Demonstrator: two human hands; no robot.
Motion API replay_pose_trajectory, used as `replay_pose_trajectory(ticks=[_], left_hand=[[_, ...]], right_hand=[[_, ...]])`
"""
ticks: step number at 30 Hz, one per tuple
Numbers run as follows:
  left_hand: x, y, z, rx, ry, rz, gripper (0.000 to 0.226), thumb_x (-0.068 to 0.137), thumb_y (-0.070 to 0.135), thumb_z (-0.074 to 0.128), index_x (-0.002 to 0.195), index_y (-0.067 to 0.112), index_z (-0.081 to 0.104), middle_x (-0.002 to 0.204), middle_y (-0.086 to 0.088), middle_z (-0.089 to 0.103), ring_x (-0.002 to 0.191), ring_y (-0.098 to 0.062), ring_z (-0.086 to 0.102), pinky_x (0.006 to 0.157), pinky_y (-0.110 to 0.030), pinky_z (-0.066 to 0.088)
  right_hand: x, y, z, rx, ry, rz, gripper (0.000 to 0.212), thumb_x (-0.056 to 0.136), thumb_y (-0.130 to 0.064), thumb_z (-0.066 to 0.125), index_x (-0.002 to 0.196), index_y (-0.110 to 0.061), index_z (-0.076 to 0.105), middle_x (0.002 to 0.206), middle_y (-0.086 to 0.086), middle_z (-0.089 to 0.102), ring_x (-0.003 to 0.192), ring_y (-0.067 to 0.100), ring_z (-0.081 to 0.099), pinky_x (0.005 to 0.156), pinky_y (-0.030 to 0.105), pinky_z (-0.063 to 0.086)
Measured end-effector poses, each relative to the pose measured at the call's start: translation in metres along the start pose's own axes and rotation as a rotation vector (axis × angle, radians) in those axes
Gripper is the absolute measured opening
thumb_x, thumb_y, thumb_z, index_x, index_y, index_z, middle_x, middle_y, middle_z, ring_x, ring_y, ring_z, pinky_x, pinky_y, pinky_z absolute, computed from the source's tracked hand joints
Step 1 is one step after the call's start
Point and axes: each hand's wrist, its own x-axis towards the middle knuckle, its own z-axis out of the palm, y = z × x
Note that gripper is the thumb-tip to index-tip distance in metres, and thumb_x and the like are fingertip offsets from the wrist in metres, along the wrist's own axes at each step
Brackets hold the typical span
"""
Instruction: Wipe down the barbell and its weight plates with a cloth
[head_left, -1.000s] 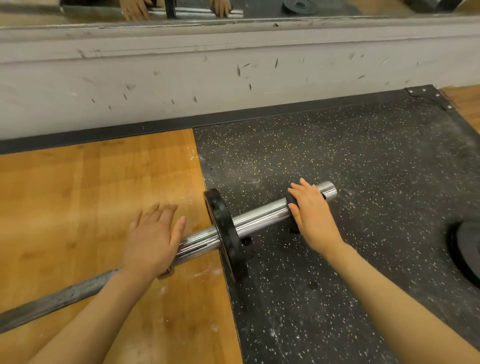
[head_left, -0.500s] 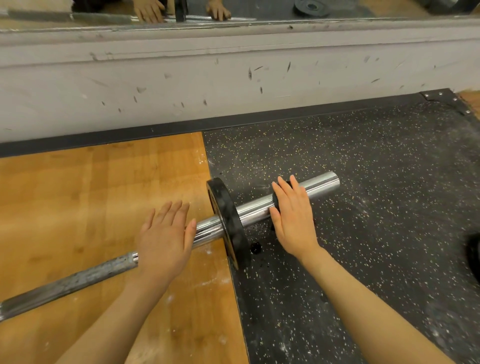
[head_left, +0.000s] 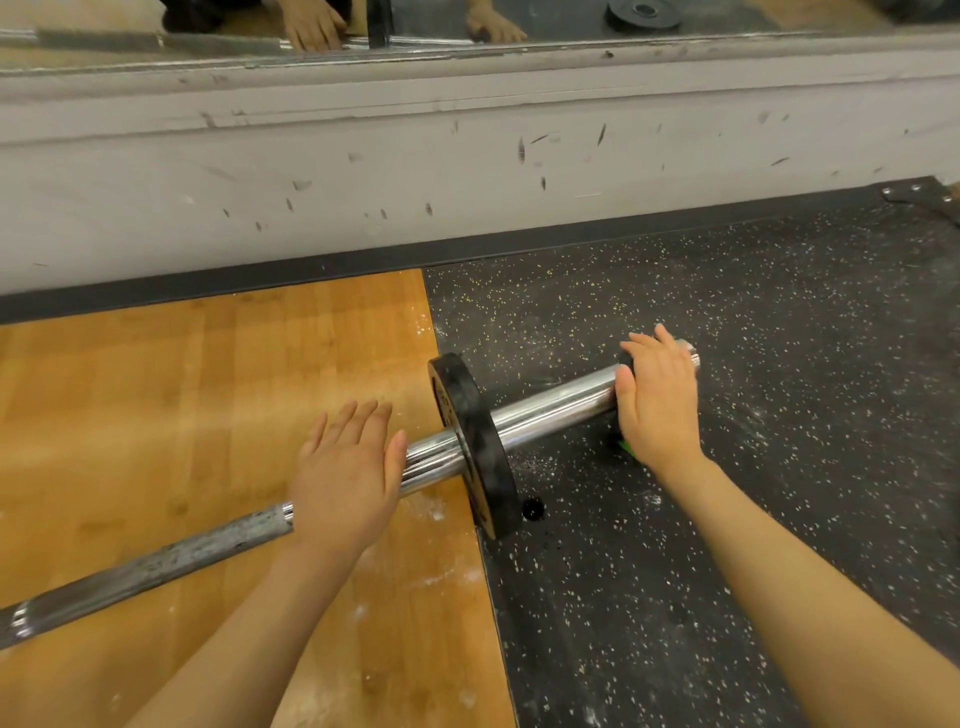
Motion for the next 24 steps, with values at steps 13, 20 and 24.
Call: replay_pose_trajectory(ticks=[13, 20, 24], left_hand=[[0.009, -0.006, 0.000, 0.040, -0.031, -0.003, 0.079, 0.093, 0.052, -0.003, 0.143, 0.015, 0.046, 0.144, -0.004, 0.051, 0.142, -0.021, 0.034, 0.118, -0.041, 0.016], [0.010, -0.008, -0.001, 0.033, -0.031, -0.004, 0.080, 0.093, 0.052, -0.003, 0.143, 0.014, 0.046, 0.144, -0.004, 0.051, 0.142, -0.021, 0.033, 0.118, -0.041, 0.017], [0.013, -0.006, -0.004, 0.001, -0.014, -0.010, 0.079, 0.093, 0.052, 0.000, 0.141, 0.013, 0.048, 0.141, -0.006, 0.053, 0.141, -0.023, 0.036, 0.118, -0.043, 0.018]], right_hand=[[-0.014, -0.027, 0.018, -0.047, -0.066, -0.171, 0.049, 0.100, -0.030, 0.028, 0.136, -0.007, 0.049, 0.141, 0.009, 0.049, 0.142, 0.028, 0.030, 0.119, 0.047, 0.017], [0.012, 0.013, -0.005, -0.099, -0.095, -0.061, 0.052, 0.099, -0.033, 0.023, 0.132, -0.005, 0.052, 0.137, 0.010, 0.052, 0.140, 0.030, 0.031, 0.119, 0.045, 0.015], [0.014, 0.004, -0.002, -0.074, -0.077, -0.031, 0.051, 0.098, -0.031, 0.025, 0.129, -0.002, 0.054, 0.135, 0.012, 0.054, 0.138, 0.033, 0.034, 0.119, 0.046, 0.014]])
